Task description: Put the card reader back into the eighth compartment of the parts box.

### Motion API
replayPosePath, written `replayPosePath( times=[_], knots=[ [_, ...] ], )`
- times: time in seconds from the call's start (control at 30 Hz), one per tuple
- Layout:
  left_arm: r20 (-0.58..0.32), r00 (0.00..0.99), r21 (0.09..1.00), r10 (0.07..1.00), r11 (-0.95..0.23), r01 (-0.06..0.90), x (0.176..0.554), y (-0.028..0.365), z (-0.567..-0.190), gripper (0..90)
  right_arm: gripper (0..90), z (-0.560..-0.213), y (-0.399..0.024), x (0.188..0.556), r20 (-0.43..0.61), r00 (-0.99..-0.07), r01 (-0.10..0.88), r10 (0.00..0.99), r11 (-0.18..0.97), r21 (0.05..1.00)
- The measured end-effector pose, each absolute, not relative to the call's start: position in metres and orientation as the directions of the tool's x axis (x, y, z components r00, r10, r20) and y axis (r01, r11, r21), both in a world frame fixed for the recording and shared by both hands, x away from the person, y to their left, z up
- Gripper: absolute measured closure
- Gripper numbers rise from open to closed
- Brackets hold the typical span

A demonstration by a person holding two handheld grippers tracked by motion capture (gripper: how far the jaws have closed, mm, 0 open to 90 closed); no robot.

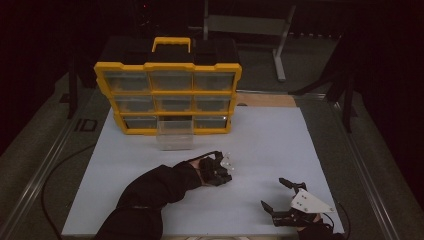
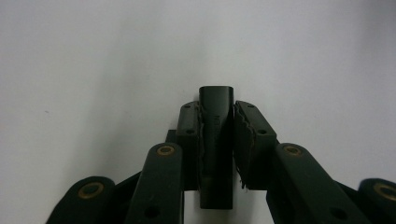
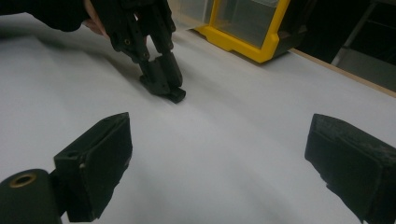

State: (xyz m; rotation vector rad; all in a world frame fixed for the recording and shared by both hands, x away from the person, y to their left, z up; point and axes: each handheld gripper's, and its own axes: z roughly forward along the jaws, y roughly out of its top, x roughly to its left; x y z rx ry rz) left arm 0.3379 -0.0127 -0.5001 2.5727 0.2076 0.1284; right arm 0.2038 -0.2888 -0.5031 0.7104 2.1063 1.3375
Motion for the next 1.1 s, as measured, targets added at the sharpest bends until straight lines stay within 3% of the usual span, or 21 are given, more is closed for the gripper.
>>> replayPosePath(
  times=[1.1],
  knots=[
    [0.030, 0.983, 0.567, 0.183, -0.813, 0.134, 0.336, 0.018, -0.460, 73.7, 7.4, -0.503, -0.288, 0.204, -0.162, -0.715, 0.145, 0.680, 0.371, 0.917]
  ],
)
